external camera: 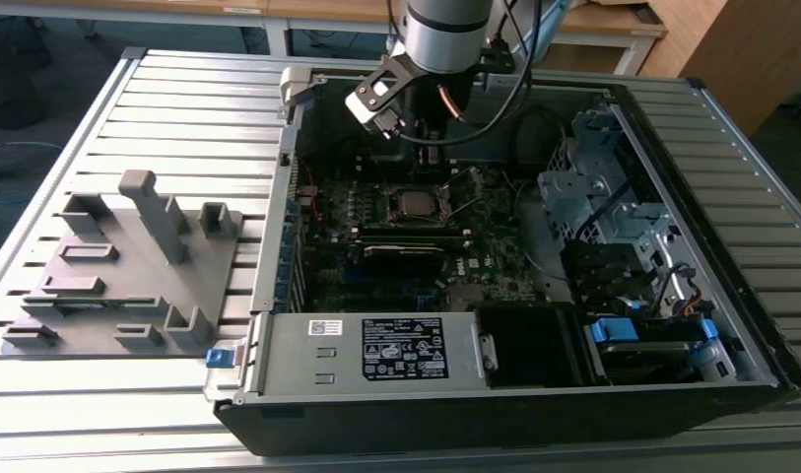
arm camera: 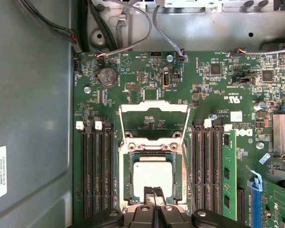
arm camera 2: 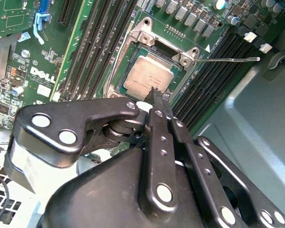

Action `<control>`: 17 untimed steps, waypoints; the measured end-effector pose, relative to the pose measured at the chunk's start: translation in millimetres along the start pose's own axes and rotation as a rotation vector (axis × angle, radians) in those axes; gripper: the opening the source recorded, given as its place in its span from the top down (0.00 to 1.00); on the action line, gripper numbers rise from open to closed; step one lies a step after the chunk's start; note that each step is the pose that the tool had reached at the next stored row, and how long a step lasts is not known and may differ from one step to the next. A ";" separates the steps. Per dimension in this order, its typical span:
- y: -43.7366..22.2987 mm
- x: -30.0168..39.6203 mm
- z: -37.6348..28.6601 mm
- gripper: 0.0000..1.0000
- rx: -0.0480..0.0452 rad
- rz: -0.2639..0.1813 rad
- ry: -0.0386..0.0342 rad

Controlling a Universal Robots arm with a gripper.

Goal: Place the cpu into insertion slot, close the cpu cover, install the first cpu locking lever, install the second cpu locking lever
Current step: 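Close the cpu cover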

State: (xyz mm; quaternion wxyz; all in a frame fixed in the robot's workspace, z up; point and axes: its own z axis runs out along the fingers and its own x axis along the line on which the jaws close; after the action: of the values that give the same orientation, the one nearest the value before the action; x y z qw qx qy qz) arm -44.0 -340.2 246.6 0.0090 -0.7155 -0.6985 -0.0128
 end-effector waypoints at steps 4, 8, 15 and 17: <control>0.0 0.0 -0.9 0.90 -0.0001 0.000 0.0002; 0.0 0.1 -1.4 0.90 -0.0001 0.000 0.0002; 0.0 0.1 -3.7 0.90 0.0000 0.000 0.0000; 0.0 0.2 -5.0 0.90 0.0000 0.000 0.0001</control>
State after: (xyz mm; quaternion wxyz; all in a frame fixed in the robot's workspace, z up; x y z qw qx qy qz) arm -44.0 -340.1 251.6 0.0090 -0.7155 -0.6985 -0.0128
